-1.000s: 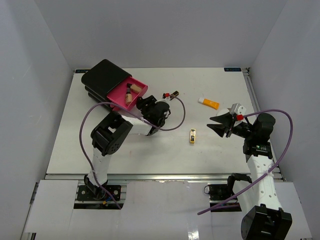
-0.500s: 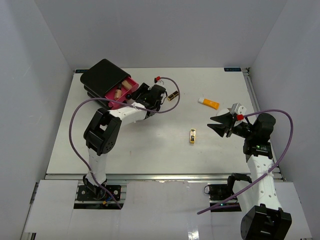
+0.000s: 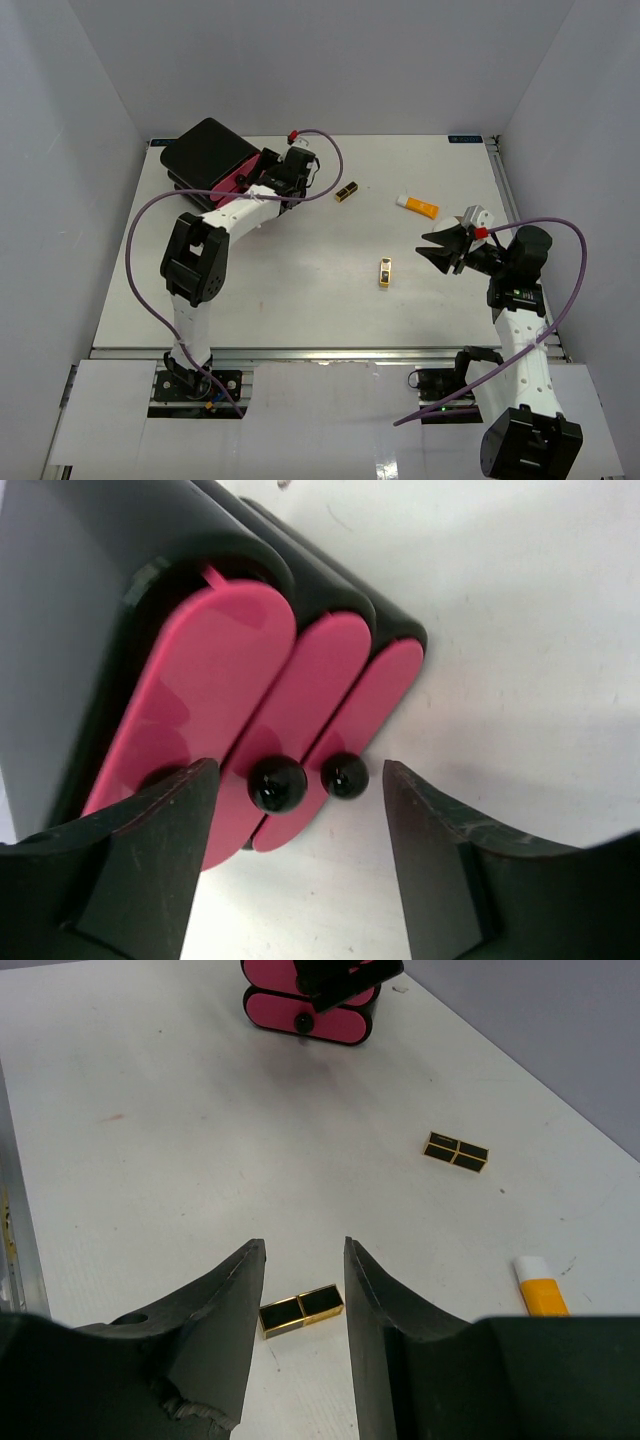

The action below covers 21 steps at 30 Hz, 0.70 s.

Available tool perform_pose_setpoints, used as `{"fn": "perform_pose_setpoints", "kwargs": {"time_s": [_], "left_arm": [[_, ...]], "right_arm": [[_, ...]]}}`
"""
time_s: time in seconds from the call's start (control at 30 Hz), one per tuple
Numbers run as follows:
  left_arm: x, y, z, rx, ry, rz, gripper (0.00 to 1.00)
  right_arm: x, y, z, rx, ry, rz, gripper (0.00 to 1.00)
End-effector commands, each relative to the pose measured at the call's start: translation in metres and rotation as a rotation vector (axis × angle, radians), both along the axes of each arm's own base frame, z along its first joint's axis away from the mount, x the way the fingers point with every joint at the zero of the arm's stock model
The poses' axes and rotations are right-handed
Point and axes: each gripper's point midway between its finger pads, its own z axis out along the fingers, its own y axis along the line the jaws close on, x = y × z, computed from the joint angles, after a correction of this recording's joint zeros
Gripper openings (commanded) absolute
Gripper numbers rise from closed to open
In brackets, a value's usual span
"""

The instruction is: Organize the makeup

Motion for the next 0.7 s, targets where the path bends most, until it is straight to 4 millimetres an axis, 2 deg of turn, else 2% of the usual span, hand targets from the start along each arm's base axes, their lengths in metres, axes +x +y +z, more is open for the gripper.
{"fn": "perform_pose_setpoints", "kwargs": {"time_s": [0.0, 0.43, 0.67], "left_arm": [[0.010, 0.013, 0.024, -0.073, -0.046, 0.046, 0.79], [0.015, 0.018, 0.028, -0.115, -0.043, 0.062, 0.85], [0.014, 0.026, 0.038, -0.150, -0.062, 0.076, 0.88]], "right_arm": [[0.002, -0.003, 0.002, -0.004, -0.014, -0.003, 0.44], [0.003, -0.005, 0.000, -0.002, -0.005, -0.012, 0.44], [0.003, -0.005, 0.001, -0.002, -0.006, -0.008, 0.44]]}}
